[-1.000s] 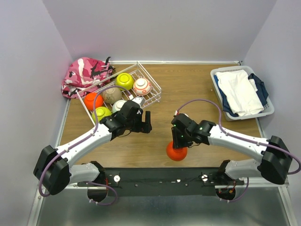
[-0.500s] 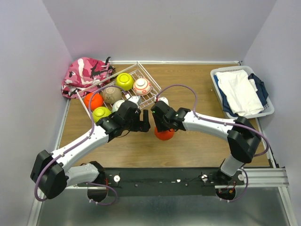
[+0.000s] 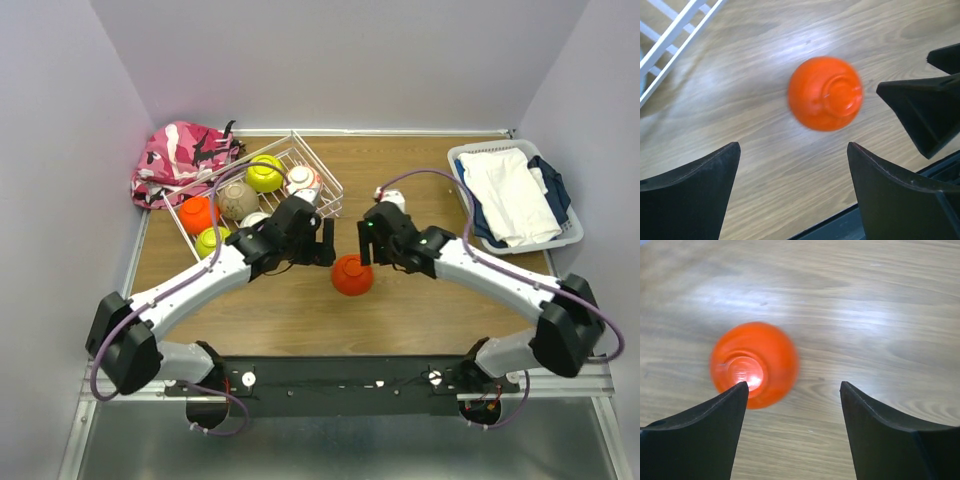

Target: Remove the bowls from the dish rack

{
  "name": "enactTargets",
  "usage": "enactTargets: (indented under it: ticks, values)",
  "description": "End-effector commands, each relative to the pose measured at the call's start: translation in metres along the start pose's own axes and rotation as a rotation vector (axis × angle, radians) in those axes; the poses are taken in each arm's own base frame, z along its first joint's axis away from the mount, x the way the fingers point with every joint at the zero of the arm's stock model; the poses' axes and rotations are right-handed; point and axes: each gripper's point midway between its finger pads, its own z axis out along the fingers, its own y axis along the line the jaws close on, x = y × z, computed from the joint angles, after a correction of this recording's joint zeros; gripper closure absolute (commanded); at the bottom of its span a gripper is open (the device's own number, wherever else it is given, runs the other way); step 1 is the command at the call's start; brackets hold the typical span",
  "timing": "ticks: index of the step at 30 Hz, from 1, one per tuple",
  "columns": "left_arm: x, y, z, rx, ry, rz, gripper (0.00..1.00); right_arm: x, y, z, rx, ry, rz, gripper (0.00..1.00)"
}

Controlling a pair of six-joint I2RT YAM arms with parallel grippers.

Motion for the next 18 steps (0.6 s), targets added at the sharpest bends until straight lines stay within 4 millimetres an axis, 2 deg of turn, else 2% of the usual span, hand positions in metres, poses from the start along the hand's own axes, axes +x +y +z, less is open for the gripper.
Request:
enactTargets:
  ticks: [1,2,3,4,6,8,10,12,13,18]
  values:
    - [-0.009,-0.021,0.015,-0.014,0.029,0.055,0.06,-0.003,-0.036,-0.010,0.060,-0.080,0.146,0.14]
    - [-0.007,-0.023,0.018,-0.017,0.047,0.065,0.07,-0.010,-0.044,-0.017,0.062,-0.114,0.190,0.14]
    - [0.000,-0.024,0.029,-0.034,0.084,0.083,0.08,-0.002,-0.051,-0.015,0.075,-0.107,0.200,0.14]
    - [-0.006,-0.031,0.031,-0.029,0.082,0.092,0.10,-0.003,-0.054,-0.016,0.076,-0.122,0.216,0.13]
    - [0.005,-0.032,0.043,-0.054,0.138,0.119,0.16,0.001,-0.062,-0.019,0.092,-0.140,0.245,0.13]
    - [0.004,-0.038,0.048,-0.061,0.159,0.145,0.19,0.005,-0.064,-0.019,0.089,-0.148,0.267,0.13]
    - [0.007,-0.046,0.055,-0.071,0.186,0.185,0.20,0.012,-0.068,-0.019,0.091,-0.155,0.284,0.13]
    - [0.010,-0.046,0.058,-0.109,0.202,0.221,0.19,0.016,-0.072,-0.019,0.103,-0.169,0.313,0.13]
    - [0.009,-0.054,0.062,-0.108,0.205,0.242,0.18,0.020,-0.076,-0.021,0.110,-0.178,0.322,0.13]
    - [0.015,-0.059,0.070,-0.149,0.232,0.306,0.14,0.029,-0.096,-0.025,0.180,-0.220,0.382,0.12]
